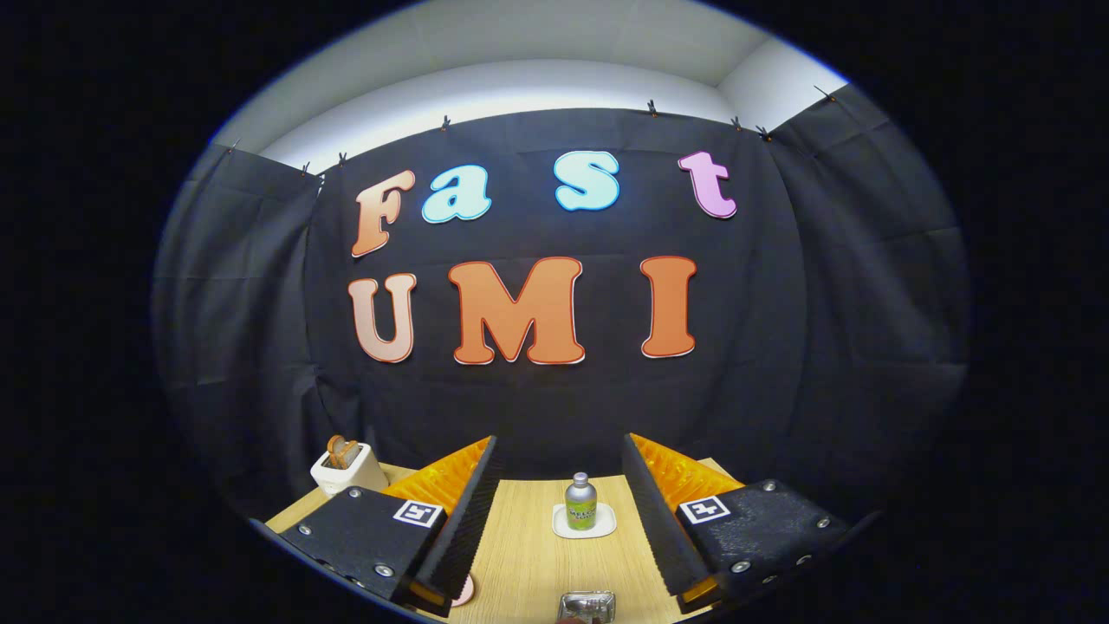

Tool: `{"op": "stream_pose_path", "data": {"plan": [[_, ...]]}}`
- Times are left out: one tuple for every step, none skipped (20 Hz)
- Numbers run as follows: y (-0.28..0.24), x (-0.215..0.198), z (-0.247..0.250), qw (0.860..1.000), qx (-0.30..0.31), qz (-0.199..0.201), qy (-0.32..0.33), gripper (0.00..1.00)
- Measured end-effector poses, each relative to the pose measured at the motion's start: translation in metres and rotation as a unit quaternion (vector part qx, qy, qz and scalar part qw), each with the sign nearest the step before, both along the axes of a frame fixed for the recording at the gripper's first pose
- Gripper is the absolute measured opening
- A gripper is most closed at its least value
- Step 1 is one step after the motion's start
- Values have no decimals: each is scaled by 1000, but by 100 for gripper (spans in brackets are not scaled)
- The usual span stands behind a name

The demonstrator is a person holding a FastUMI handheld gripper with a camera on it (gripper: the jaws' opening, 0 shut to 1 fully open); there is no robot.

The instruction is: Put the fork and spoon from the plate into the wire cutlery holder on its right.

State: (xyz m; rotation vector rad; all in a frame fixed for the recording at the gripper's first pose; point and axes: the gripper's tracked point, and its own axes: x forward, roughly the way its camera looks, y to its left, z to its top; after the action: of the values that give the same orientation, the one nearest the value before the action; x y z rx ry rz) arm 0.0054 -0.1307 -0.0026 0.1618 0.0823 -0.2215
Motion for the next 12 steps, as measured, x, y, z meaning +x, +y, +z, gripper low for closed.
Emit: {"op": "stream_pose_path", "data": {"plan": [[1, -1, 0, 1000, 1, 0, 0, 84], [2, -2, 0, 1000, 3, 2, -1, 84], [3, -3, 0, 1000, 3, 2, -4, 84], [2, -3, 2, 1000, 2, 2, -6, 84], [2, -4, 3, 1000, -1, 2, -9, 84], [2, -5, 5, 1000, -4, 0, -13, 84], [3, -5, 8, 1000, -7, 1, -18, 84], [5, -6, 10, 1000, -10, 1, -22, 86], [6, -6, 10, 1000, -12, 4, -24, 88], [7, -6, 9, 1000, -16, 5, -25, 90], [8, -7, 8, 1000, -18, 5, -25, 93], [9, -8, 6, 999, -20, 4, -25, 95]]}}
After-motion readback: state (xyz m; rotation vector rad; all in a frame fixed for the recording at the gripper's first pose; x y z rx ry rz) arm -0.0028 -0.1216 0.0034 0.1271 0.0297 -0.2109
